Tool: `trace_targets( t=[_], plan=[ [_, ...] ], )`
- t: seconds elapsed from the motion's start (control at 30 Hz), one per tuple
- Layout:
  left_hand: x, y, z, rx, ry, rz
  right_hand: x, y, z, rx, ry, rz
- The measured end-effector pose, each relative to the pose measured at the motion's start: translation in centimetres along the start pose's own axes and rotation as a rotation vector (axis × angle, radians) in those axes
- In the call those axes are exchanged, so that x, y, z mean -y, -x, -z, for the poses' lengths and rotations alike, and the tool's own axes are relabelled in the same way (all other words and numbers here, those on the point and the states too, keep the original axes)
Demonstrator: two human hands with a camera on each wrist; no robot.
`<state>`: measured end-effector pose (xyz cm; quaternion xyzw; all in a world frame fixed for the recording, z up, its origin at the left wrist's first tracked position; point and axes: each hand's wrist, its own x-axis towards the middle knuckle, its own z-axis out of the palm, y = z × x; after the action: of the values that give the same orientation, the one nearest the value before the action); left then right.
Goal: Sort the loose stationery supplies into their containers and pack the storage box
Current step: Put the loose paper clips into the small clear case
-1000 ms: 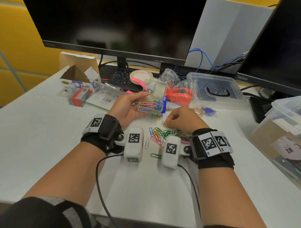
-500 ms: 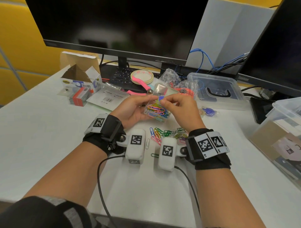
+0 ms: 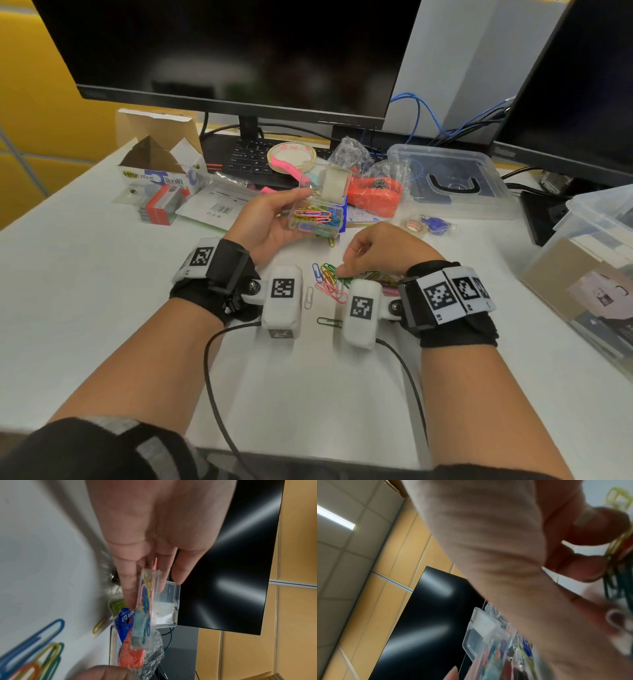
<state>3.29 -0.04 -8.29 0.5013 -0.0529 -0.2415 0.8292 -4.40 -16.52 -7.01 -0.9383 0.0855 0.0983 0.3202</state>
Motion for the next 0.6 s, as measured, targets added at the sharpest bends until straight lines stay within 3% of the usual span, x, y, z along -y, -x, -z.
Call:
trace_targets(
  t=[0.33,0.47,0.6],
  plan=[
    [0.2,-0.2,0.2,0.000,-0.006,-0.007,-0.2,-0.6,-0.5,0.004,0.050,0.076],
    [0.3,-0.3,0.3,0.008,-0.008,-0.011,-0.9,-0.5,0.4,-0.114,0.007,0.078],
    [0.2,-0.3,0.2,0.031,-0.028,-0.014,-1.1,-0.9,0.7,-0.390,-0.193,0.109]
  ],
)
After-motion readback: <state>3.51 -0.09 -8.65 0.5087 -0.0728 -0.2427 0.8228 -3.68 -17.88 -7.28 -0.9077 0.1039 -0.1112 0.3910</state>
